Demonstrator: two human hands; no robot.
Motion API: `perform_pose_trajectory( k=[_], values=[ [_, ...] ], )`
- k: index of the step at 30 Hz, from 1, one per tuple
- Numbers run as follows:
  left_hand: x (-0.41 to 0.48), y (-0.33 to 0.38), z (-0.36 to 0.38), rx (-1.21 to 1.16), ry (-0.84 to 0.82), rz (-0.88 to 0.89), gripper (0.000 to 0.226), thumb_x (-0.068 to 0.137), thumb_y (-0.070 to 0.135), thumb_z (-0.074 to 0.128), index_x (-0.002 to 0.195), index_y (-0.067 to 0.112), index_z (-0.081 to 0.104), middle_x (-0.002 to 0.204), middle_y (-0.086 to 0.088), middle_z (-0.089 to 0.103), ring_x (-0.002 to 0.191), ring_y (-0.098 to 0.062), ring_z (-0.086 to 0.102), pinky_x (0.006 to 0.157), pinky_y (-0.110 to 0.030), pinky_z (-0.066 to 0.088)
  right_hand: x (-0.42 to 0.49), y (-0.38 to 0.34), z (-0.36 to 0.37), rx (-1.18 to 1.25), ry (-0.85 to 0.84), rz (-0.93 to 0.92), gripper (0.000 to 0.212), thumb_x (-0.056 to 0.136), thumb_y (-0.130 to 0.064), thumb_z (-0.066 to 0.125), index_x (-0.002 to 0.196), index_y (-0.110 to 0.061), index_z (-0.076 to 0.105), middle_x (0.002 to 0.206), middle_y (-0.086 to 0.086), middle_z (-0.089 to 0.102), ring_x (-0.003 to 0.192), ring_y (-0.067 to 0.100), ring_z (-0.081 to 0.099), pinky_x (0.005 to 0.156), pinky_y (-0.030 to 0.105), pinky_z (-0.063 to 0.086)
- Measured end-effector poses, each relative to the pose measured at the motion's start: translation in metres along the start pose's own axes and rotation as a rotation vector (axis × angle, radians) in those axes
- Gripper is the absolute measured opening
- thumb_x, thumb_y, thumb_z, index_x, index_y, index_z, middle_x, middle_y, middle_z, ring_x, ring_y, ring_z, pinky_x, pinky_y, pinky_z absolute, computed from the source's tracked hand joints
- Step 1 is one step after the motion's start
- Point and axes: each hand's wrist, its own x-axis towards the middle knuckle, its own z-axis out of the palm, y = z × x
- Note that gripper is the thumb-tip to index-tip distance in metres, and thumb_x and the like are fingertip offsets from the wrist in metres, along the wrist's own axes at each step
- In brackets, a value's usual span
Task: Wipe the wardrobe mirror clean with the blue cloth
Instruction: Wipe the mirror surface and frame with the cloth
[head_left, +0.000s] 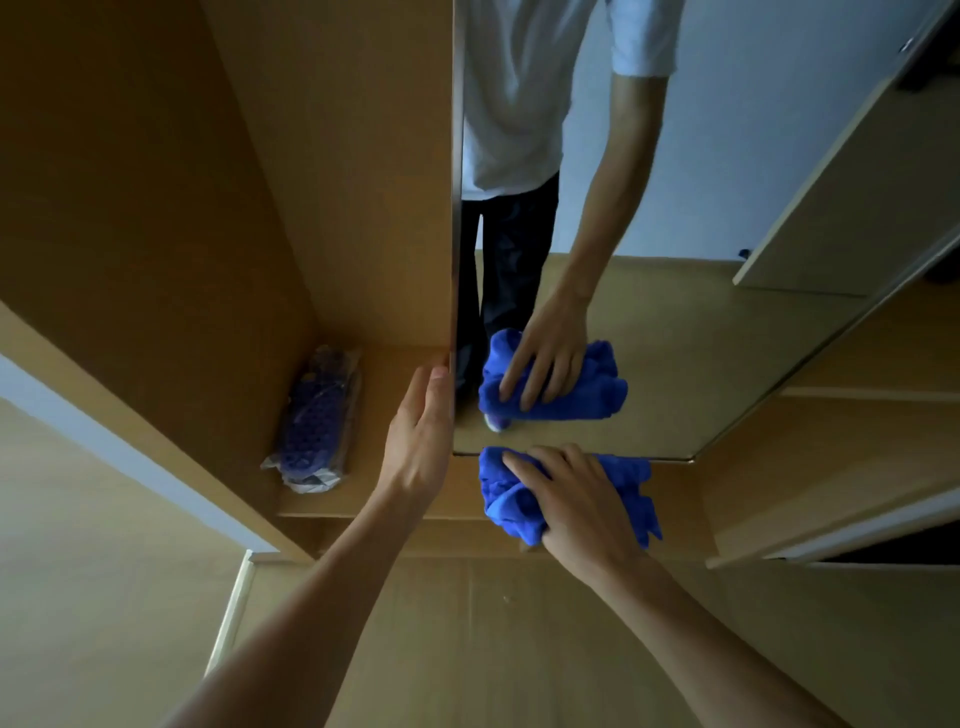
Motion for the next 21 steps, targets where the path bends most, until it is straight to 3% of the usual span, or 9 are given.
perform_pose_trajectory(
  k=[4, 7, 9, 12, 18, 21],
  values=[
    [-0.008, 0.057, 0.001, 0.042, 0.031, 0.132, 0.021, 0.103, 0.054, 0.035, 0.1, 0.051, 0.056, 0.1, 0.028, 0.065, 0.095, 0.01, 0.058, 0.088, -0.032, 0.047, 0.0, -0.007, -0.071, -0.027, 0.117, -0.017, 0.058, 0.083, -0.024, 0.062, 0.14, -0.023, 0.052, 0.121, -0.004, 0.061, 0.103, 0.02, 0.054, 0.093, 0.038, 0.045],
    [-0.017, 0.099, 0.002, 0.049, 0.053, 0.226, 0.015, 0.105, 0.046, 0.04, 0.11, 0.05, 0.054, 0.103, 0.032, 0.064, 0.097, 0.012, 0.057, 0.081, -0.027, 0.044, 0.002, -0.017, -0.129, -0.045, 0.185, -0.066, 0.045, 0.09, -0.027, 0.051, 0.135, -0.023, 0.054, 0.116, -0.004, 0.06, 0.103, 0.019, 0.053, 0.094, 0.038, 0.044],
    [-0.023, 0.125, 0.001, 0.034, 0.074, 0.29, 0.022, 0.105, 0.043, 0.043, 0.124, 0.054, 0.05, 0.116, 0.035, 0.061, 0.109, 0.013, 0.055, 0.088, -0.025, 0.046, 0.0, -0.021, -0.168, -0.091, 0.247, -0.075, 0.053, 0.09, -0.025, 0.054, 0.142, -0.02, 0.052, 0.125, 0.0, 0.059, 0.11, 0.022, 0.054, 0.097, 0.039, 0.043],
    [-0.03, 0.163, -0.001, 0.029, 0.095, 0.379, 0.047, 0.104, 0.042, 0.049, 0.149, 0.042, 0.037, 0.146, 0.016, 0.051, 0.133, -0.004, 0.05, 0.108, -0.039, 0.046, -0.006, -0.027, -0.222, -0.138, 0.332, -0.075, 0.065, 0.081, -0.02, 0.063, 0.144, -0.013, 0.052, 0.132, 0.009, 0.059, 0.114, 0.029, 0.055, 0.098, 0.044, 0.046],
    [-0.036, 0.238, -0.006, 0.063, 0.11, 0.599, 0.053, 0.097, 0.038, 0.05, 0.149, 0.034, 0.038, 0.15, 0.013, 0.048, 0.14, -0.006, 0.043, 0.114, -0.043, 0.041, -0.009, -0.037, -0.31, -0.245, 0.486, -0.077, 0.067, 0.083, -0.011, 0.067, 0.148, -0.014, 0.048, 0.14, 0.008, 0.055, 0.123, 0.028, 0.051, 0.106, 0.041, 0.041],
    [-0.037, 0.274, -0.006, 0.073, 0.129, 0.703, 0.047, 0.1, 0.023, 0.054, 0.141, 0.042, 0.042, 0.143, 0.019, 0.053, 0.139, -0.007, 0.042, 0.113, -0.039, 0.04, -0.01, -0.038, -0.349, -0.273, 0.586, -0.09, 0.068, 0.081, -0.009, 0.068, 0.146, -0.013, 0.049, 0.137, 0.007, 0.057, 0.119, 0.028, 0.053, 0.102, 0.042, 0.044]
  ],
)
